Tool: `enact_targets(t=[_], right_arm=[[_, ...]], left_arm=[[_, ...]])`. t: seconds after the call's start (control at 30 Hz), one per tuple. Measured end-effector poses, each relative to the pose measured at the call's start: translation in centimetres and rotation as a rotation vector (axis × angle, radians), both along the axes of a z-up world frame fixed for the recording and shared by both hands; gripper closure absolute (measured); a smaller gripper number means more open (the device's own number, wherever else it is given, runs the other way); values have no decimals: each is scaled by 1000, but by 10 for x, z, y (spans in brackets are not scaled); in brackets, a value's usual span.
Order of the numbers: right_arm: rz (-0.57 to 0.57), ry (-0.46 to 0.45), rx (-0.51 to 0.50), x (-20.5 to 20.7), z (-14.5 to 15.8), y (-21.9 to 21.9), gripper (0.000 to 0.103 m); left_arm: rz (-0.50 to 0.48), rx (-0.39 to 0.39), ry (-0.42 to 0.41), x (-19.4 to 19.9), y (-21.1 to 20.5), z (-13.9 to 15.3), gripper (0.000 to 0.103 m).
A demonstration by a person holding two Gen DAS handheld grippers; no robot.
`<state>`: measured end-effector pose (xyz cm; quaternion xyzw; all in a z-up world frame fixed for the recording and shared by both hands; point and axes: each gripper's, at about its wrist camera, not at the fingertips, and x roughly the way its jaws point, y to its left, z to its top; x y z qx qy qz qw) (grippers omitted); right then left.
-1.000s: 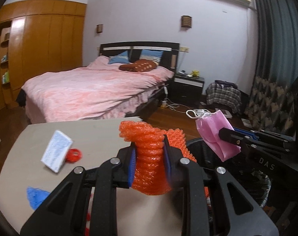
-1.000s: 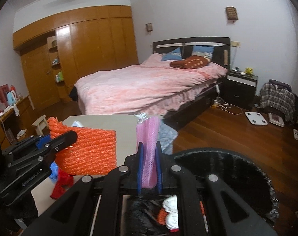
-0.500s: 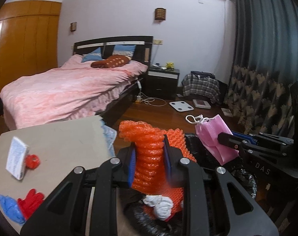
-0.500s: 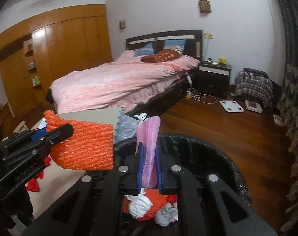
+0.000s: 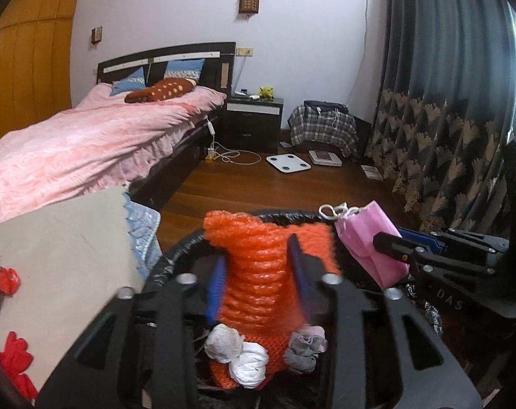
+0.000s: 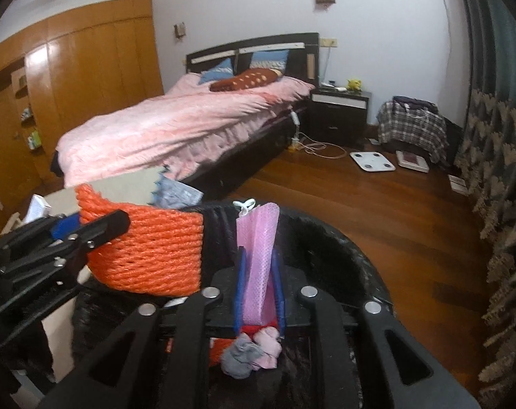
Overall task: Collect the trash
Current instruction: 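Carry the net and mask over the bin and open both tools, then move both tools back over the pile on the table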
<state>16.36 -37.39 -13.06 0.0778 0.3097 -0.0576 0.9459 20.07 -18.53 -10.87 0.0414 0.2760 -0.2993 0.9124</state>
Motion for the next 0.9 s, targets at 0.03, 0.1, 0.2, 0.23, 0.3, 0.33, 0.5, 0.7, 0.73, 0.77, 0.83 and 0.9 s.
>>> enact_targets(t=[0.03, 0.1, 0.2, 0.23, 0.3, 0.33, 0.5, 0.7, 0.73, 0.77, 0.83, 0.9], right_arm=[[-8, 4, 0, 0, -2, -3, 76], [-21, 6, -4, -3, -4, -6, 63], [-33, -1, -17, -6, -3, -7, 41], [-39, -5, -23, -7, -1, -6, 34], [-45, -15, -25, -9, 2, -6, 28], [-49, -21, -24, -9, 4, -7, 21], [-48, -70, -22, -16, 18, -4, 8], [-13, -100, -4, -17, 32, 15, 6], [-2, -105, -3, -16, 35, 20, 6], [6, -109, -4, -16, 37, 25, 6], [31, -117, -8, -14, 42, 39, 6], [56, -120, -9, -10, 46, 52, 6]], left_arm=[[-3, 1, 4, 1, 0, -2, 55], [-11, 3, 12, 2, 1, -6, 50], [-3, -1, 12, 2, 6, -7, 38], [-1, -6, 15, 2, 7, -6, 32], [7, -8, 11, 1, 12, -5, 30], [9, -7, 9, 1, 13, -4, 29], [38, -8, -21, -4, 28, 7, 24], [111, -20, -65, -12, 63, 27, 14], [121, -22, -67, -13, 67, 29, 13], [138, -24, -72, -14, 75, 32, 13], [166, -28, -78, -17, 88, 38, 12], [199, -26, -85, -21, 103, 42, 11]])
